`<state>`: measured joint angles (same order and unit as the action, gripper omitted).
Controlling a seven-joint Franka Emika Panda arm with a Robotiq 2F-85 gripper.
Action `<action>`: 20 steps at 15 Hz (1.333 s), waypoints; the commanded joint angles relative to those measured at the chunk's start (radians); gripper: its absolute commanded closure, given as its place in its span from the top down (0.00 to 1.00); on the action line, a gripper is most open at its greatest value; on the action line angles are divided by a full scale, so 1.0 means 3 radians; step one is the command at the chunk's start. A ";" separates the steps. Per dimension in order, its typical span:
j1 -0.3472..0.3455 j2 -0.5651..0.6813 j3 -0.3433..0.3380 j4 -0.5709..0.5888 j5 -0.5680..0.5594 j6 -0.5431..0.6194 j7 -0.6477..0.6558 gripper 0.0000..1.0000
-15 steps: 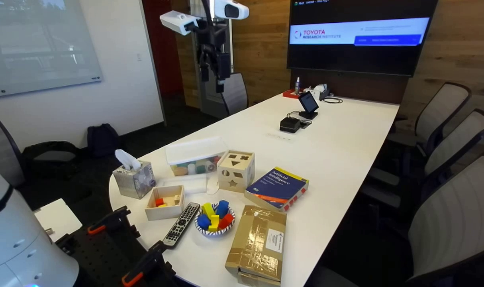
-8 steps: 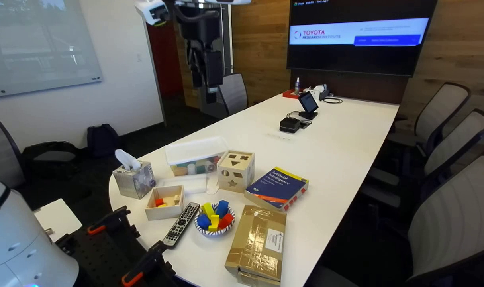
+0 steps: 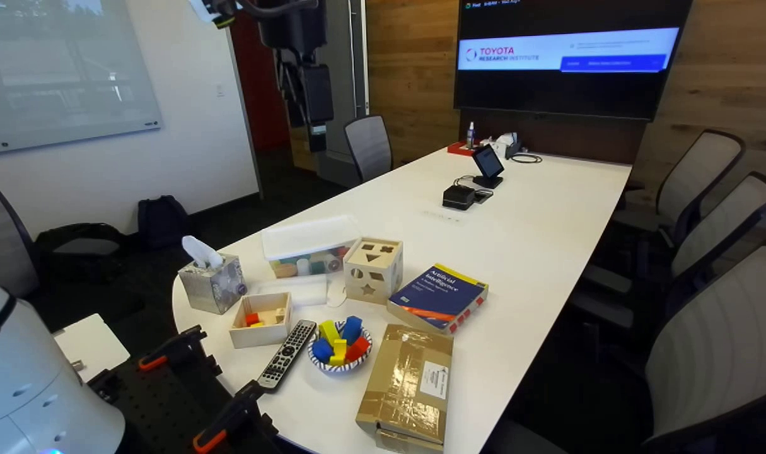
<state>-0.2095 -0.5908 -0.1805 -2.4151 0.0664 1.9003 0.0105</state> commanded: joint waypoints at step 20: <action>0.0387 0.0412 0.0596 0.0078 -0.0054 0.0329 0.0533 1.00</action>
<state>-0.1037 -0.4675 0.0075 -2.3938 0.0548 2.0016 0.1669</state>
